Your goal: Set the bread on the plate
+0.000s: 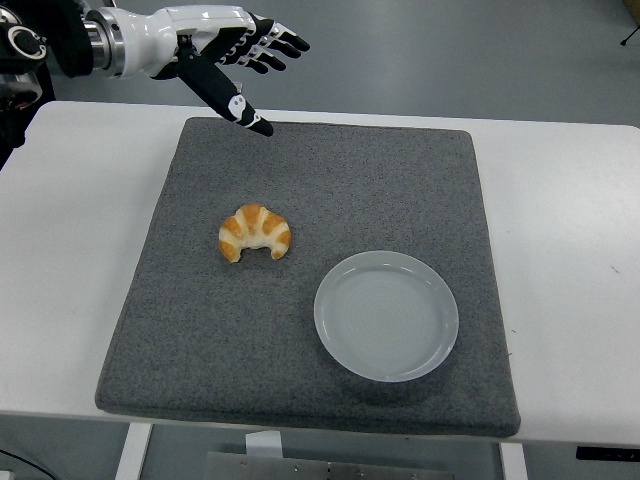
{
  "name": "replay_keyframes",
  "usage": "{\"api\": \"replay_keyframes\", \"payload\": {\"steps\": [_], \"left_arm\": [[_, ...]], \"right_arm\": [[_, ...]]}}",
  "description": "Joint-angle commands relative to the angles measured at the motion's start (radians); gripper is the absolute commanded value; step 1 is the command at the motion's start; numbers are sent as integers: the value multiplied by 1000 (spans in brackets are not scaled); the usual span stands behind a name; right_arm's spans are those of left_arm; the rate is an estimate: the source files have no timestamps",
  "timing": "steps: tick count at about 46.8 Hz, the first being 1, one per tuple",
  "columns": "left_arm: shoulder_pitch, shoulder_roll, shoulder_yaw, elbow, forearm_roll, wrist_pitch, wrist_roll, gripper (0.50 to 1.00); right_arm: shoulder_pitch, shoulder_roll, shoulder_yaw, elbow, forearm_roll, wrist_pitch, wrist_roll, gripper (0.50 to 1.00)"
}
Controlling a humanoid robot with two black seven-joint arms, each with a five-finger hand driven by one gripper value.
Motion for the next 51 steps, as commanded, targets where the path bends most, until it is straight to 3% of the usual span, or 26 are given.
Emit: {"api": "replay_keyframes", "payload": {"steps": [1, 7, 20, 32, 45, 51], "left_arm": [[56, -1, -7, -3, 89, 54, -7, 988], [156, 0, -17, -3, 248, 162, -27, 988], [361, 6, -117, 1, 468, 274, -75, 988], [518, 0, -206, 57, 503, 286, -79, 979], [639, -11, -283, 140, 519, 286, -119, 977], [713, -49, -345, 191, 545, 286, -121, 977]], "right_arm": [[0, 0, 1, 0, -1, 0, 0, 930], [2, 0, 1, 0, -1, 0, 0, 930], [2, 0, 1, -2, -1, 0, 0, 930], [2, 0, 1, -2, -1, 0, 0, 930], [2, 0, 1, -2, 0, 0, 0, 930], [2, 0, 0, -2, 0, 0, 0, 932]]}}
